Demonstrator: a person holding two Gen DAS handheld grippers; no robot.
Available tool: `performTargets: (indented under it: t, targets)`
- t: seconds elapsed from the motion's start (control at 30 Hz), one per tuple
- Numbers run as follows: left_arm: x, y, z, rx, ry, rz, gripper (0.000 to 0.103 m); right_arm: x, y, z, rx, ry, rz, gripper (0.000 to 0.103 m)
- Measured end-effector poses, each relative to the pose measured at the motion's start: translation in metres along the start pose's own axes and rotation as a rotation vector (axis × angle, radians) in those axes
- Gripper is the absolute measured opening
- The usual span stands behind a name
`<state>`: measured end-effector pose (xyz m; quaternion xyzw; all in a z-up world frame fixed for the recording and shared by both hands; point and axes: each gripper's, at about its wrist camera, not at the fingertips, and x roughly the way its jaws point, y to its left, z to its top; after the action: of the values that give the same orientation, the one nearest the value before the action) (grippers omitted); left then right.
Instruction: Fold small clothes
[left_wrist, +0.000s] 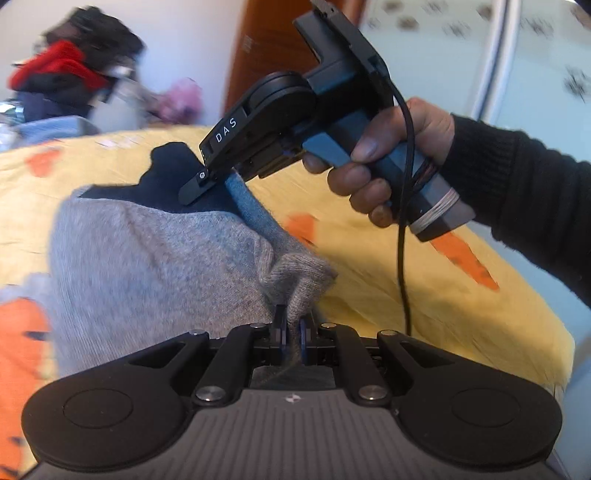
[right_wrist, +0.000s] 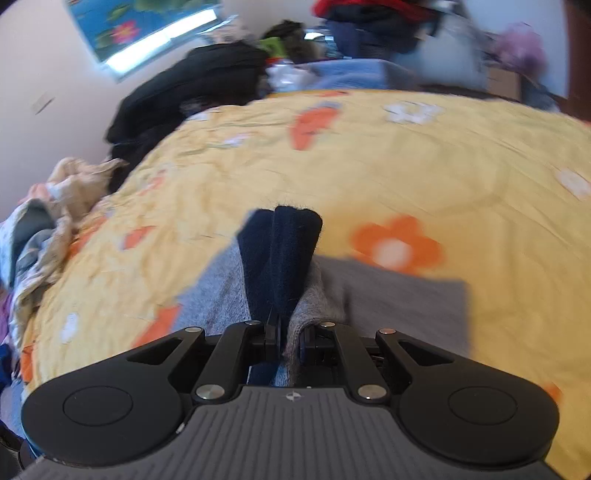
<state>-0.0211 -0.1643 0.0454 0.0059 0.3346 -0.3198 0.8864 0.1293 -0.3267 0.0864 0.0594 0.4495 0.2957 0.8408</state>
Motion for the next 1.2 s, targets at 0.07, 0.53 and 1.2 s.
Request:
performTargets:
  t: [0.07, 0.53, 1.2]
  targets:
    - [0.017, -0.014, -0.007, 0.051, 0.042, -0.025, 0.006, -0.003, -0.021, -0.02, 0.032, -0.001, -0.036, 0.015]
    - [-0.018, -0.045, -0.014, 0.309, -0.082, -0.018, 0.064, -0.043, -0.075, -0.031, 0.266, -0.304, 0.034, 0.073]
    - [-0.02, -0.05, -0.046, 0.414, -0.049, -0.007, 0.079, -0.04, -0.069, -0.062, 0.342, -0.314, 0.054, 0.058]
